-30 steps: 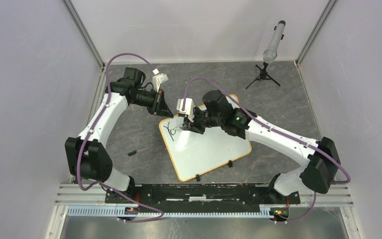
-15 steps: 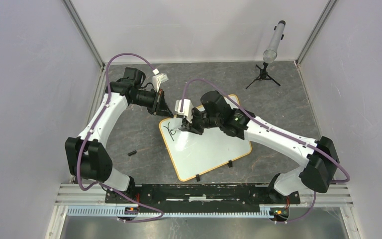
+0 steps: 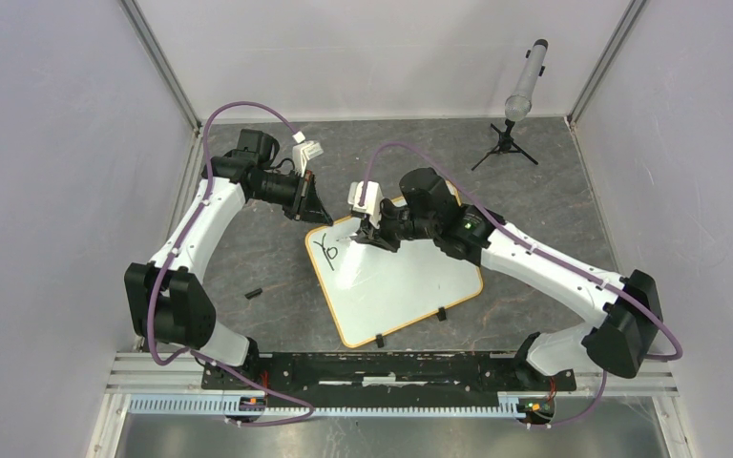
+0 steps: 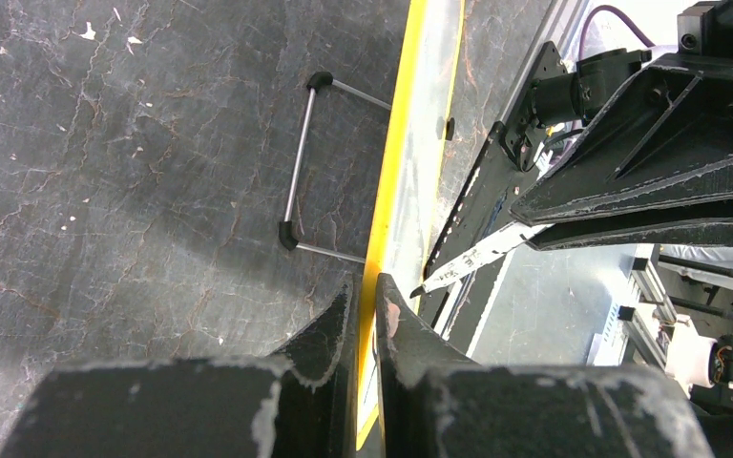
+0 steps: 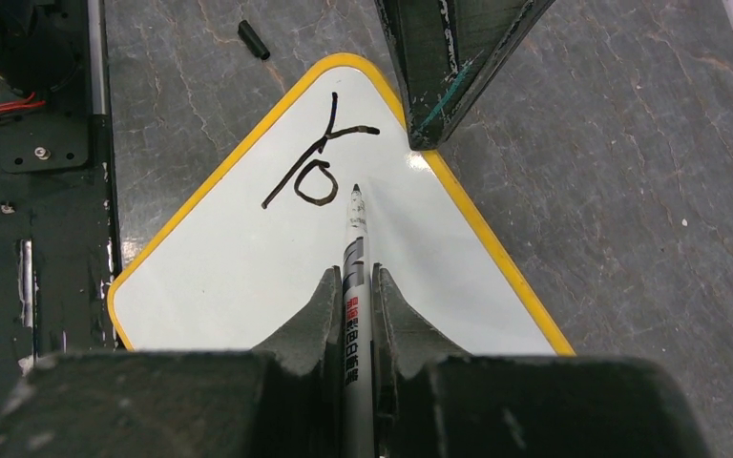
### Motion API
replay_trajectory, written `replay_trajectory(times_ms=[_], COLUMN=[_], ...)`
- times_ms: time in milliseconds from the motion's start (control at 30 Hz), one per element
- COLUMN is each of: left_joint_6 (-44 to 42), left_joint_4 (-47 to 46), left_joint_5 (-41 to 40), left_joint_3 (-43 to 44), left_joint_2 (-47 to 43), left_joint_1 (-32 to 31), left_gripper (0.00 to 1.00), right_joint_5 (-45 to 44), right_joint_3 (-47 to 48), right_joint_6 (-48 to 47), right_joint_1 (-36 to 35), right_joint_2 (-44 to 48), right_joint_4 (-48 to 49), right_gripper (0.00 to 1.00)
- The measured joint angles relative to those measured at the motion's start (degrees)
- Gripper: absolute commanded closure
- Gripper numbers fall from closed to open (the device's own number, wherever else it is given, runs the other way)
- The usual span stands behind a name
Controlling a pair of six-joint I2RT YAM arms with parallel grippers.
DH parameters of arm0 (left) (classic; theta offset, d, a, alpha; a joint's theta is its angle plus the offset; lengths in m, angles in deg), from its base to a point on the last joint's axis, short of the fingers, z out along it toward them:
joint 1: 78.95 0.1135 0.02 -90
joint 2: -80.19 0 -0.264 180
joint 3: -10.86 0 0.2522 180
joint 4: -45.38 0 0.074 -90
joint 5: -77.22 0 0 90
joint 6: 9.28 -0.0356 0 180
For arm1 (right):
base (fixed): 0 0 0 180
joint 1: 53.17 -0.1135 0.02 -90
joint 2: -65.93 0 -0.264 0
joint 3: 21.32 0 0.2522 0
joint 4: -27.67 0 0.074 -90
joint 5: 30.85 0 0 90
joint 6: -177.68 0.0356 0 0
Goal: Write a sentence on the whiteboard
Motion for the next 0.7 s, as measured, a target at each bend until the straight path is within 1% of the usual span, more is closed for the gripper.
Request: replay_trajectory(times_ms=[400,700], left_joint_6=[0.0,0.0], left_joint_4=[0.0,0.0], left_joint_5=[-0.1,-0.2], left_joint_3=[0.0,0.0], left_joint_2=[0.0,0.0], left_joint_1=[0.0,0.0], left_gripper=[0.98,0.98], right_joint_5=[1.0,0.4], right_joint_3=[0.0,0.0], right_joint_6=[0.0,0.0], right_joint_1=[0.0,0.0], right_joint_2=[-2.3,-2.3], right_joint_4=[0.2,0.2], right_gripper=[1.0,1.0])
